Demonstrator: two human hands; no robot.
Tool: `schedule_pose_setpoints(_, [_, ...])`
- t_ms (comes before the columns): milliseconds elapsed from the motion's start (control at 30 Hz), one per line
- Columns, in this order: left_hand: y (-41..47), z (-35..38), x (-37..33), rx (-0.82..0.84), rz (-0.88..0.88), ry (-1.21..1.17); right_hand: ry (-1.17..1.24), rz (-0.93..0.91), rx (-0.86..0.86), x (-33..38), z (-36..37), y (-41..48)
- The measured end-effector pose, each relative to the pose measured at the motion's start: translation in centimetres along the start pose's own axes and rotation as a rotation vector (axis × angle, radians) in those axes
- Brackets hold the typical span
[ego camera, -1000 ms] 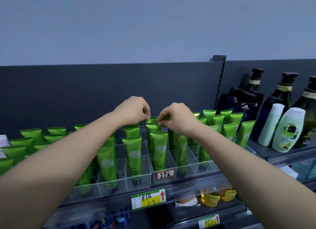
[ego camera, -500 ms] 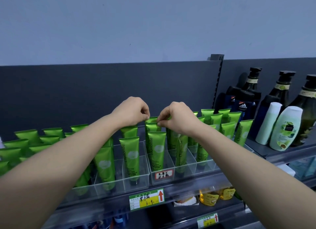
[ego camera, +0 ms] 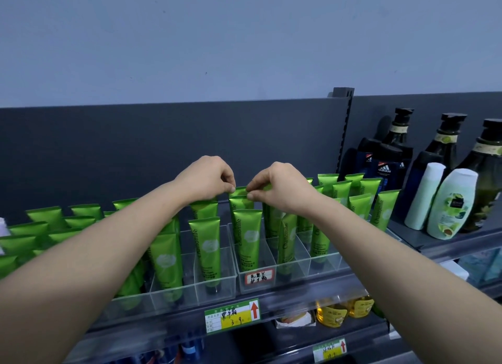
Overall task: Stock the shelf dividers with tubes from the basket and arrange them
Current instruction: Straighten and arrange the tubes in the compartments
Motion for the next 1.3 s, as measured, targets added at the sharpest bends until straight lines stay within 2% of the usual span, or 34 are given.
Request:
schedule_pose_setpoints(100, [0.0,0.1,0.0,0.017,-0.004,0.006,0.073,-0.029,-0.006,0.5,-0.8,-0.5])
schedule_pose_setpoints(267, [-0.1,0.0,-0.2,0.009,0.003,0.008,0.084,-0.054,0.162,1.0,-0.1,-1.5])
schedule_pose_setpoints(767, [-0.3,-1.1,-1.8,-0.072,0.028,-0.053,0.098,-0.046,0.110,0.8,0.0,-1.8])
schedule_pose_setpoints(967, [-0.2,-0.1,-4.9,0.015,0.140,-0.072,0.111,-0.006,0.006,-1.6,-3.7,-3.2])
schedule_pose_setpoints(1167, [0.9,2.0,-6.3,0.078,0.185,0.037,0.063,0.050,0.082,-2.7,-4.0,-5.0])
schedule_pose_setpoints(1300, [1.4,2.8,-6.4,0.083,0.150,0.083,0.030,0.027,0.133,-2.9,-3.9,-5.5])
Point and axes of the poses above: each hand's wrist, its own y-axis towards the middle knuckle, its own z-axis out of the palm, x = y × z, the point moved 5 cm from there along y, towards the middle knuckle, and after that the axes turned 5 degrees about -z, right-handed, at the moved point
